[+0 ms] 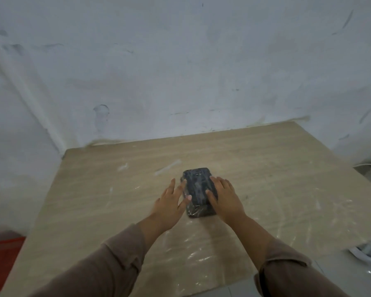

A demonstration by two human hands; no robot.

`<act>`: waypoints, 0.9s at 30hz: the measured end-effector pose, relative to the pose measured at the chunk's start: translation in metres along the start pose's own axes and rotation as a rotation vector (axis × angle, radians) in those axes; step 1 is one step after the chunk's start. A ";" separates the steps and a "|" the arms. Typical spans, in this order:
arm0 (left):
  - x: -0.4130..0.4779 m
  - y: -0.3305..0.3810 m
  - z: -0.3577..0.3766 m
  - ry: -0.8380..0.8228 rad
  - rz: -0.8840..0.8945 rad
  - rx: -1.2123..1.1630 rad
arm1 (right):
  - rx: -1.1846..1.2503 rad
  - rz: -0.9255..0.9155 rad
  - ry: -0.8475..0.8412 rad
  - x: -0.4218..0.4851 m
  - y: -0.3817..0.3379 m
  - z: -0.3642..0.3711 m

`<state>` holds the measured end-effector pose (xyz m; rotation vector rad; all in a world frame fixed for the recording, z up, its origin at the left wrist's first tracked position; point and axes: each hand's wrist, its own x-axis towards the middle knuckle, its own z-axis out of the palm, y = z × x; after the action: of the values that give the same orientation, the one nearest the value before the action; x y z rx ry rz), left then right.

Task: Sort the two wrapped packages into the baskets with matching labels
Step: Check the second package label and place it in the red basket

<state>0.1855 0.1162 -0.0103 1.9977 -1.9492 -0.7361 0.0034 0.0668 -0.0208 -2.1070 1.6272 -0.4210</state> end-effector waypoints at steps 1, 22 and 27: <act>0.010 0.009 0.007 0.000 -0.005 -0.023 | 0.004 0.000 -0.011 0.008 0.012 -0.003; 0.083 0.074 0.086 -0.173 -0.033 -0.087 | 0.507 0.317 -0.029 0.072 0.089 -0.012; 0.078 0.060 0.070 -0.152 -0.073 -0.295 | 0.539 0.205 0.009 0.073 0.075 -0.027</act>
<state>0.0955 0.0469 -0.0520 1.8886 -1.7303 -1.1503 -0.0535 -0.0233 -0.0385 -1.5285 1.5039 -0.7075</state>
